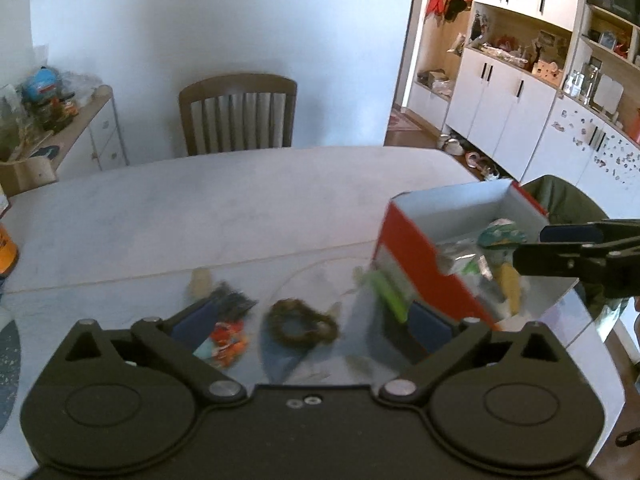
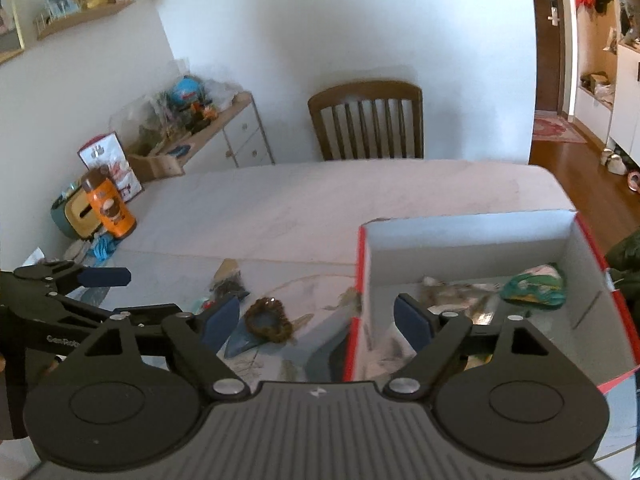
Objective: Organize objects
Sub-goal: 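Withdraw both grippers from the shoebox back over the table items, then grasp the red keychain toy with the left gripper while the right gripper grasps the brown bead bracelet, then carry the keychain toy and bead bracelet with both grippers into the shoebox, then open the left gripper over the box while the right gripper releases the bracelet, then withdraw both grippers from the shoebox back over the table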
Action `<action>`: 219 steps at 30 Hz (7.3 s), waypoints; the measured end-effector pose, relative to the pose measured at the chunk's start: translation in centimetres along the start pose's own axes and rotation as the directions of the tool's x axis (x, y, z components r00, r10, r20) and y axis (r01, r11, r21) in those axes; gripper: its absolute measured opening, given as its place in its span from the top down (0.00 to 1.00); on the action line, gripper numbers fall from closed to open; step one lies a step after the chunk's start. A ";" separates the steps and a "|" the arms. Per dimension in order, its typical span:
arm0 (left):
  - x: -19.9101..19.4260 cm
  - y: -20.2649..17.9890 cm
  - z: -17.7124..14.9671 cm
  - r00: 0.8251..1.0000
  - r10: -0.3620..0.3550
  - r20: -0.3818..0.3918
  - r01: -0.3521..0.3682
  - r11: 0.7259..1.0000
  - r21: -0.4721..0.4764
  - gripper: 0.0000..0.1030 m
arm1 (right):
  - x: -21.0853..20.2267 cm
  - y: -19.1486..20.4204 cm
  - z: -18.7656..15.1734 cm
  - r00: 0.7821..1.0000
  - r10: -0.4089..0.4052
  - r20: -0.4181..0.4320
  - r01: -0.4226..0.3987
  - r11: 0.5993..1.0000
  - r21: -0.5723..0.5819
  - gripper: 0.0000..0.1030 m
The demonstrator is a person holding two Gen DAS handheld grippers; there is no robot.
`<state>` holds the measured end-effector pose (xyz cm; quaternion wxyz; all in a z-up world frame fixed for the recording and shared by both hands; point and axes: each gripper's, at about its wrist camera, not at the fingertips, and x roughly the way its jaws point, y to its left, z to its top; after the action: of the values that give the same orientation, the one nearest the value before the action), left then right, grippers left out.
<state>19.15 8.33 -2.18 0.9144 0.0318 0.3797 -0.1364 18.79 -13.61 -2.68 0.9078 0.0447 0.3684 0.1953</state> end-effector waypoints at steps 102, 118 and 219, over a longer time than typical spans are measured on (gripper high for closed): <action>3.5 -4.3 -1.2 0.995 -0.097 -0.017 0.098 0.953 0.288 0.75 | 1.0 -1.2 0.0 0.994 -0.045 -0.104 0.040 0.998 -0.050 0.93; 4.4 -14.4 3.1 0.991 -0.134 0.006 0.125 0.939 0.320 0.75 | -4.0 -13.2 0.6 0.991 -0.128 -0.030 0.128 0.992 0.008 0.93; 6.9 -18.0 5.5 0.990 -0.130 -0.052 0.137 0.976 0.169 0.21 | -2.9 -15.9 0.1 0.995 -0.037 -0.092 0.031 0.997 -0.069 0.53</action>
<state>22.65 -11.43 -2.37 0.8891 0.0877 0.3864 -0.2293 22.07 -29.37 -4.34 0.8939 -0.0012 0.4042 0.1941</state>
